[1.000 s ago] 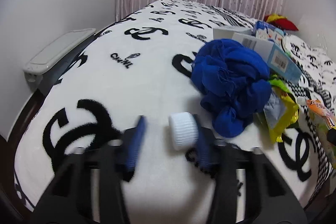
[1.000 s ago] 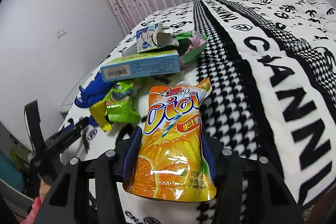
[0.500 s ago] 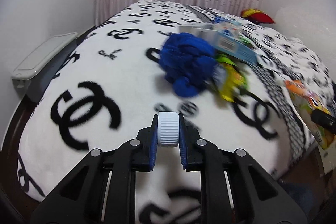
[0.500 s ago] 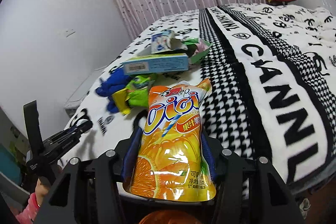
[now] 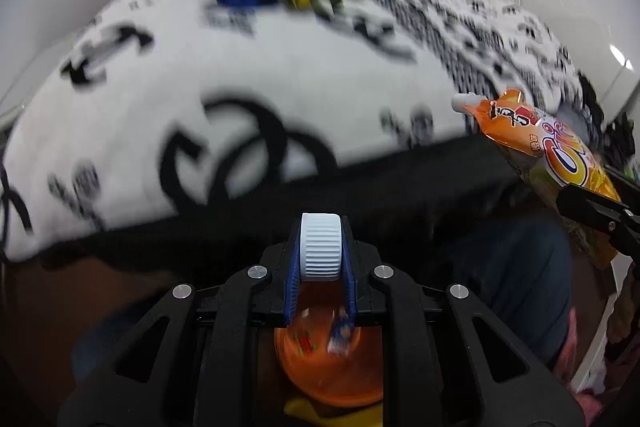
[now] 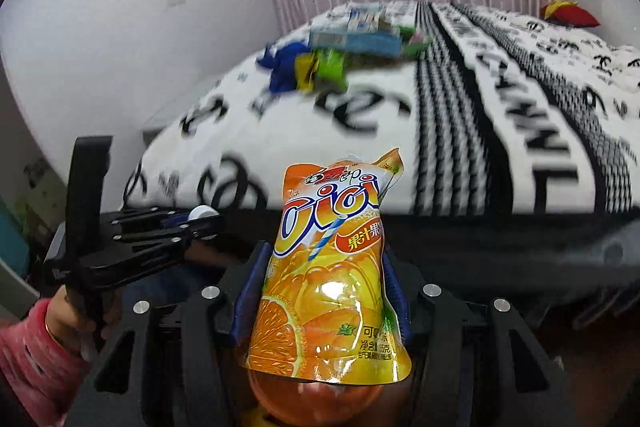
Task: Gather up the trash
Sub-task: 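Lower both items into the orange bin and open both tools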
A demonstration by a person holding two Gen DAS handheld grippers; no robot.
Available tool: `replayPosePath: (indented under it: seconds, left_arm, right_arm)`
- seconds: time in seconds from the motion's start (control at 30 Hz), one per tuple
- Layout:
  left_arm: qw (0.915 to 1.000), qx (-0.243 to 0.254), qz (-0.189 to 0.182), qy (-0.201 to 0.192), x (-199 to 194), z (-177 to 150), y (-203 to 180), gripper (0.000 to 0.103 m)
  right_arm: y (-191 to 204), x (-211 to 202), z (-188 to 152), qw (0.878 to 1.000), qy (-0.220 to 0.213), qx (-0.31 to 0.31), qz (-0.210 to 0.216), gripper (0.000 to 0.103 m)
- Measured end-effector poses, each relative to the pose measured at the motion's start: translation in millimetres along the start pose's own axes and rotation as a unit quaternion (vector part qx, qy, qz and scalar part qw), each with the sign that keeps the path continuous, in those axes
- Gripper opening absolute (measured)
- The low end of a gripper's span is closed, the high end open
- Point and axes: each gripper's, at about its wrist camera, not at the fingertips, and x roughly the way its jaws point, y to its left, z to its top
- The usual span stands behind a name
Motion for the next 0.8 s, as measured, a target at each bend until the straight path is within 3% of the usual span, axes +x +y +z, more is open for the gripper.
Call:
replayPosePath:
  seconds: [0.27, 0.43, 0.63, 0.8]
  left_arm:
    - [0.9926, -0.015, -0.007, 0.12, 66, -52, -5, 0.017]
    - [0.9756, -0.04, -0.015, 0.216, 126, -77, -3, 0.017]
    - [0.9595, -0.039, 0.002, 0.279, 172, -96, -5, 0.017]
    - [0.9507, -0.06, 0.005, 0.304, 183, -103, 3, 0.017]
  right_arm:
    - [-25, 63, -62, 0.993, 0.104, 0.059, 0.004, 0.052]
    - [-47, 119, -95, 0.976, 0.186, 0.112, 0.023, 0.052]
    - [-52, 173, -127, 0.954, 0.263, 0.144, 0.033, 0.053]
    - [-50, 194, -133, 0.945, 0.29, 0.148, 0.025, 0.055]
